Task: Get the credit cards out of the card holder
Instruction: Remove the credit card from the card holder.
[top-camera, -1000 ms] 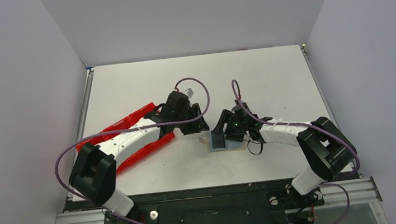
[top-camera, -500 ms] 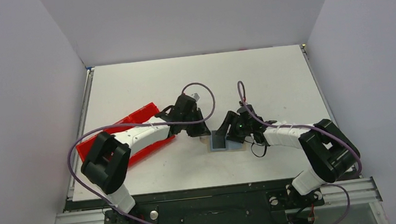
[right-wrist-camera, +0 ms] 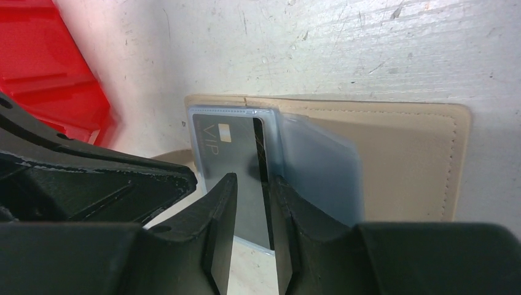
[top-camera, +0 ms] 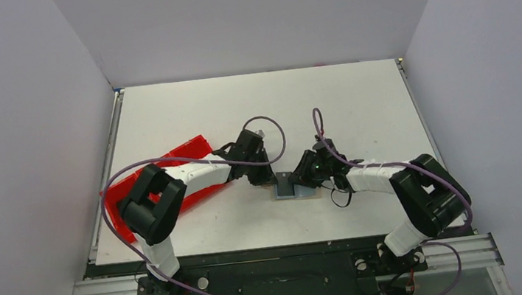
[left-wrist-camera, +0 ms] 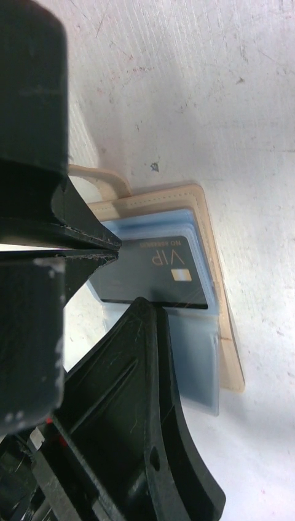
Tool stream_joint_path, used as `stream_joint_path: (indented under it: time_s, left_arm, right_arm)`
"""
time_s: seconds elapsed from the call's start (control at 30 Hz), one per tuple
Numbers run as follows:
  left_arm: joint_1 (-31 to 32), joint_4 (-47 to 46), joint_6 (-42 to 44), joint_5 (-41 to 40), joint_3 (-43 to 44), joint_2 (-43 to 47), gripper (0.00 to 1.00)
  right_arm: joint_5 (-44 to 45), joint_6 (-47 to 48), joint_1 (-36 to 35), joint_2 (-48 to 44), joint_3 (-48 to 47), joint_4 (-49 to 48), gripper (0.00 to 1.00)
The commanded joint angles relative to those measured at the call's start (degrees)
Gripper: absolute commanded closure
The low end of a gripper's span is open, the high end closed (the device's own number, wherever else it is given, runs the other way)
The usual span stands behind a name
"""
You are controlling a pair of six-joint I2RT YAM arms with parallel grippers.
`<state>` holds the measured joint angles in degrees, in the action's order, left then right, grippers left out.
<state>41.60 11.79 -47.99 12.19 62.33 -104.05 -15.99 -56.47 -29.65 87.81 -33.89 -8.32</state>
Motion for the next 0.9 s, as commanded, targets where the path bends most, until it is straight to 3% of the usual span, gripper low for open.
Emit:
stream_joint_path:
  time_s: [0.0,0.4,0.87]
  left_arm:
    - [0.39,-1.96,-0.53,-1.34,-0.33,-0.64,1.0]
    - [1.31,-0.28,-0.73,-2.59,0.82,-3.97,1.0]
    - [1.98,7.99,-2.66,-8.39,3.7,-8.0,1.0]
  right_arm:
    - [-1.38,-0.31,0.27,1.58,-1.17,-3.56,0.76]
    - [-3.55,-0.56,0.3,4.24,-0.92,-6.1,0.73]
    - [-11.83,-2.85,3.38,5.99,2.91,-19.12,0.75]
